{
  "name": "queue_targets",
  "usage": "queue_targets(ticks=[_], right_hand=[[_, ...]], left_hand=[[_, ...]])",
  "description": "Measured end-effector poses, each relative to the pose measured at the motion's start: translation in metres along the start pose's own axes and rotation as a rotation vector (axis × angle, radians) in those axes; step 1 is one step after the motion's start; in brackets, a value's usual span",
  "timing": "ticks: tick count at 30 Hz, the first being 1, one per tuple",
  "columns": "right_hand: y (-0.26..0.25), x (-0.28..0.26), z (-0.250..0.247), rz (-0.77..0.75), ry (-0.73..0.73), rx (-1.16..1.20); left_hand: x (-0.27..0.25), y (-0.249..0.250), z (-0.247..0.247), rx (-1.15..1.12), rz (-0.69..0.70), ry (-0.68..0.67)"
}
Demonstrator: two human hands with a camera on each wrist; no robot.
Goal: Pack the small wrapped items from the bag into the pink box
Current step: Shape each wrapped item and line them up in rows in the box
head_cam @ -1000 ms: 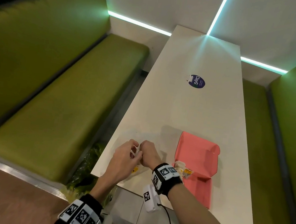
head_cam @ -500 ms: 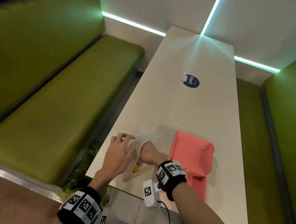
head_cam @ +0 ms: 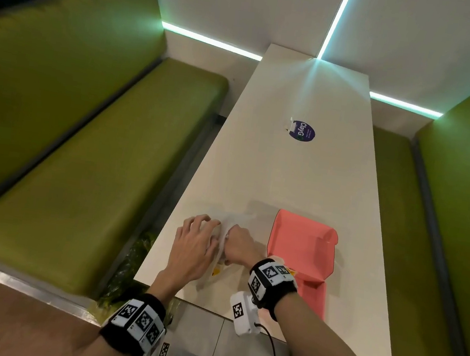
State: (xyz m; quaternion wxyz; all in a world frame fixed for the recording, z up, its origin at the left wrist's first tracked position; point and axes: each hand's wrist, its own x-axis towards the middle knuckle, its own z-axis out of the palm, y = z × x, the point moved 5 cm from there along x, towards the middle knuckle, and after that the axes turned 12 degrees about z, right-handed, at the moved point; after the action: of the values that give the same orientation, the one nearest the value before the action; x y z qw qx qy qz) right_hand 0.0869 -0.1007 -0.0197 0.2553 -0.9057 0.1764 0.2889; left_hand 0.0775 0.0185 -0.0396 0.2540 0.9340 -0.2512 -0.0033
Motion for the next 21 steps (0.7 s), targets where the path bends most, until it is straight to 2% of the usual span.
queue_targets(ticks=[7,16,21], right_hand=[[0.011,0.000,-0.002,-0.030,-0.018,0.180],[0.018,-0.010,-0.017,-0.063,0.055,0.301],[0.034,-0.020,-0.034,-0.104,0.134,0.391]], left_hand=[[-0.004,-0.008,0.011,0.055,-0.027,-0.054],[-0.006,-0.008,0.026,0.192,-0.071,-0.161],[-0.002,-0.006,0.023,0.206,-0.073,-0.138]])
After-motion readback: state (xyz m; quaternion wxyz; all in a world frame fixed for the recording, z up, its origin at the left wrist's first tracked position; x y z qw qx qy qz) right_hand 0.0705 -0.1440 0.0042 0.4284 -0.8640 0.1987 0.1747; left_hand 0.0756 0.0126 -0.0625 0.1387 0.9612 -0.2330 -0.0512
